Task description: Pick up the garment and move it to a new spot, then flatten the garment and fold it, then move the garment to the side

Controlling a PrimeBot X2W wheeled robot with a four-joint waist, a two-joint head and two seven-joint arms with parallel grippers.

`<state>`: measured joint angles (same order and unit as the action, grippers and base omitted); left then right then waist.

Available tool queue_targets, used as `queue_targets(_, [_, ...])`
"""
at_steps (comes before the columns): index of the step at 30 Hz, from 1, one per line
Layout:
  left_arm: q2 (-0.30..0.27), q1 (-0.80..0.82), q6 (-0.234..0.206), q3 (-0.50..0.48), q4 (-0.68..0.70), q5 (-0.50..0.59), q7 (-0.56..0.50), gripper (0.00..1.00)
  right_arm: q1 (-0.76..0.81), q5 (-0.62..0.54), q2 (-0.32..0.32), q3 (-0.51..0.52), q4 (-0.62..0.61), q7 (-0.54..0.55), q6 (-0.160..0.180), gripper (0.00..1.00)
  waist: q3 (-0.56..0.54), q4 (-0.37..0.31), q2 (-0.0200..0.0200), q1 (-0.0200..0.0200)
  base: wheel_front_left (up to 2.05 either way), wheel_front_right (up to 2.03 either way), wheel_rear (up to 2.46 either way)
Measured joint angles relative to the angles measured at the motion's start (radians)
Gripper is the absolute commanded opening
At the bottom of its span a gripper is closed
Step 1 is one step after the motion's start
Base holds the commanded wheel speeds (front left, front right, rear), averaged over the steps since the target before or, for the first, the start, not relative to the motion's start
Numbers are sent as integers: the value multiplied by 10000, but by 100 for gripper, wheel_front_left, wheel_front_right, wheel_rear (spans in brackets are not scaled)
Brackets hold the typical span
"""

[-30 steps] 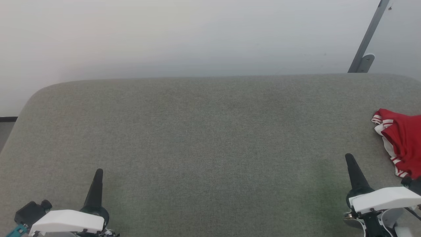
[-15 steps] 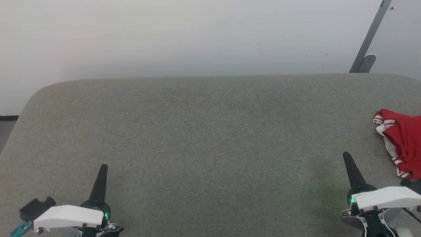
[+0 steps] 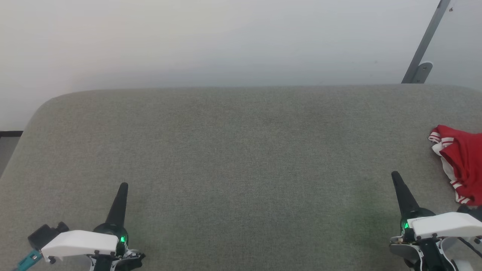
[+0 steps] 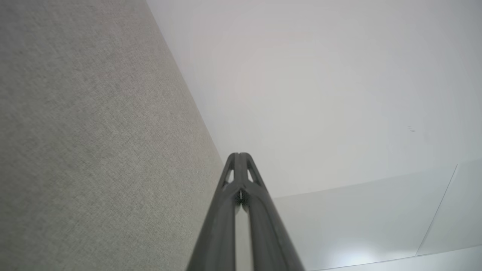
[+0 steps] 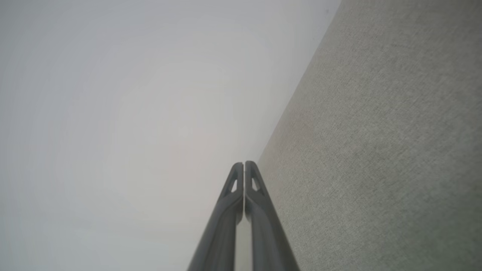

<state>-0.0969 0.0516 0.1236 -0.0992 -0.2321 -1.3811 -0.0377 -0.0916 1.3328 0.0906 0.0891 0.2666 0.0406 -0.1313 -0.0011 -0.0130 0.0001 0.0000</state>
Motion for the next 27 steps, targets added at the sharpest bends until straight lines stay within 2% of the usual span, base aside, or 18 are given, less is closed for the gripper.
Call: queue_targets(27, [339,359,35,-88,-94,-1620,-531,0,-110,1935,-278,169,-127,520,6,0,29,87,0,0,0,0,0])
